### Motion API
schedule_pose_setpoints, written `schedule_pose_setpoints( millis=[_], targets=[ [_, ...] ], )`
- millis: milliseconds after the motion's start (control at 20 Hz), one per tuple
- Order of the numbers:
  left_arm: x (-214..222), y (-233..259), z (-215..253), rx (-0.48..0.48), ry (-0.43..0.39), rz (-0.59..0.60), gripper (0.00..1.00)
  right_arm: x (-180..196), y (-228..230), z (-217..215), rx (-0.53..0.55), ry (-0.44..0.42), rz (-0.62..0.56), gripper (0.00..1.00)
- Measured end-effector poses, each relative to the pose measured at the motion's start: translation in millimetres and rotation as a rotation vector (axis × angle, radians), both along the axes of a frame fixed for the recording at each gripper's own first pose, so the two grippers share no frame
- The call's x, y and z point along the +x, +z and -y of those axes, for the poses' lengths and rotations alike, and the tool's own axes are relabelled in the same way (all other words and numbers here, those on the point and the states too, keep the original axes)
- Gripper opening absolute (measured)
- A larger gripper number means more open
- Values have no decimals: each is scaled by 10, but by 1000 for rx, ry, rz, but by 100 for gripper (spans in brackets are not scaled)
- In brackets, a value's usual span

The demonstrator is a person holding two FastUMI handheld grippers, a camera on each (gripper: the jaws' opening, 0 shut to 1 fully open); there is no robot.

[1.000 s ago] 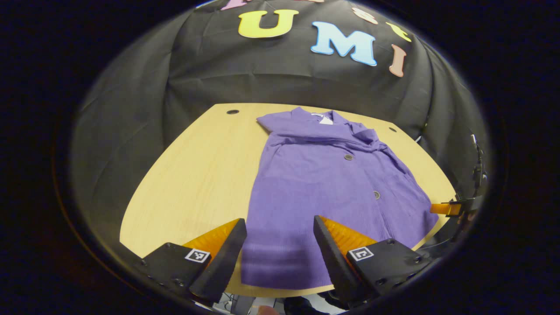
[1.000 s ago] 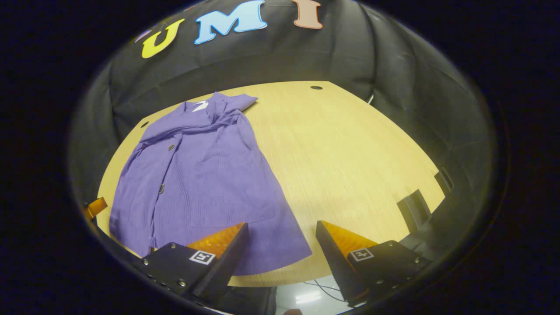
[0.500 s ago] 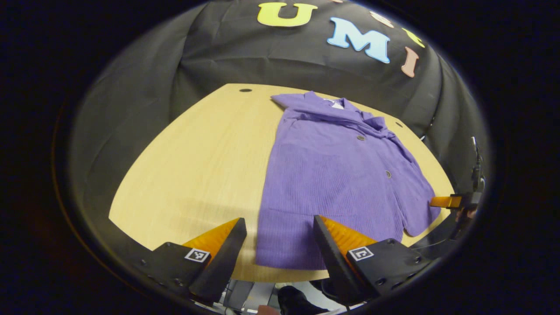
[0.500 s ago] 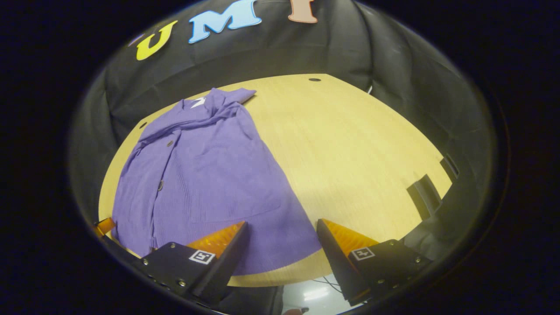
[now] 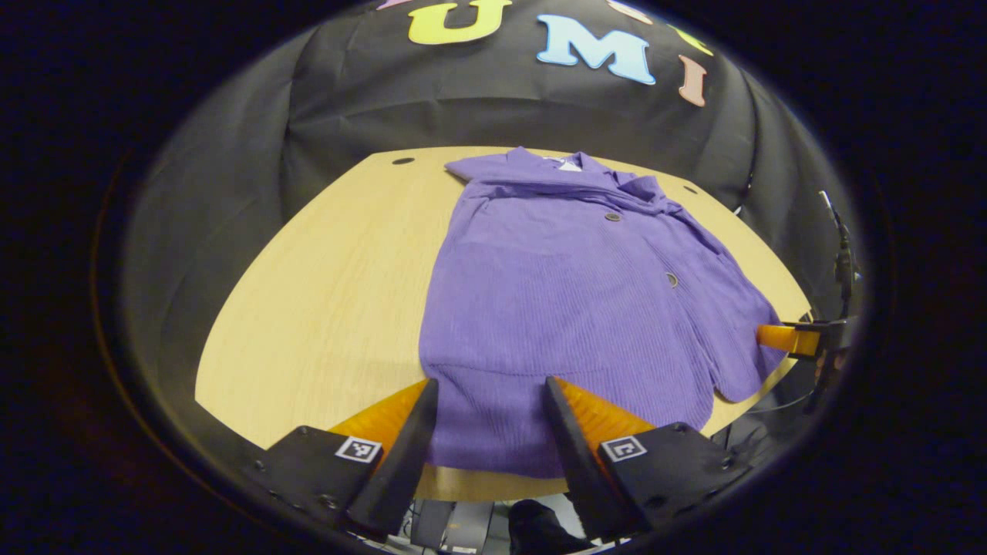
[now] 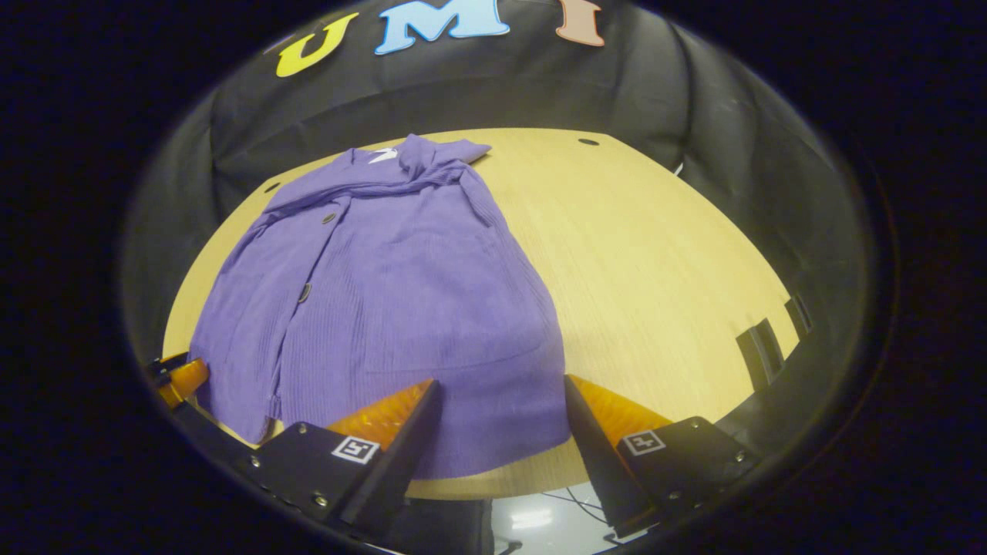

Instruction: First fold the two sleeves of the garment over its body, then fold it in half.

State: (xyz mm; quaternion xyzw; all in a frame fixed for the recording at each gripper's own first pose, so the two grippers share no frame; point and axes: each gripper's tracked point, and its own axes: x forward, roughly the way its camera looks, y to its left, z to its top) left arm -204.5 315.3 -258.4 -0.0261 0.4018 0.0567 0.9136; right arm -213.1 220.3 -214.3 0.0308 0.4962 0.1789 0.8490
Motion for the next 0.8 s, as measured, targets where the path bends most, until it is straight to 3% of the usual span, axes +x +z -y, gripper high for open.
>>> schedule_pose_setpoints(
  millis=[150,250,300,350,450,500,550,600,650,700,800],
  targets=[
    [11,-33,23,17,13,-8,70,0,14,-55,3,21,0,87],
    [27,-34,44,36,3,-15,53,-8,28,-97,1,46,2,76],
    [26,-56,97,52,-20,-19,53,1,23,-149,13,47,4,75],
    [50,-30,134,48,2,0,42,-2,36,-159,11,39,4,46],
    [74,-69,167,70,-6,-14,20,12,31,-209,14,59,13,43],
    [82,-67,189,62,-5,-19,18,-16,42,-215,18,34,-8,10],
    [101,-50,178,42,14,-10,19,-5,61,-216,12,37,-17,11],
    [115,-41,202,17,25,-25,7,34,66,-221,13,36,-13,11],
    [132,-15,219,-18,11,-31,8,36,73,-236,23,32,-28,11],
    [161,11,278,-72,14,-37,7,35,135,-277,50,33,-48,5],
    [248,131,317,-115,24,-20,7,152,302,-328,111,18,-41,4]
  ],
)
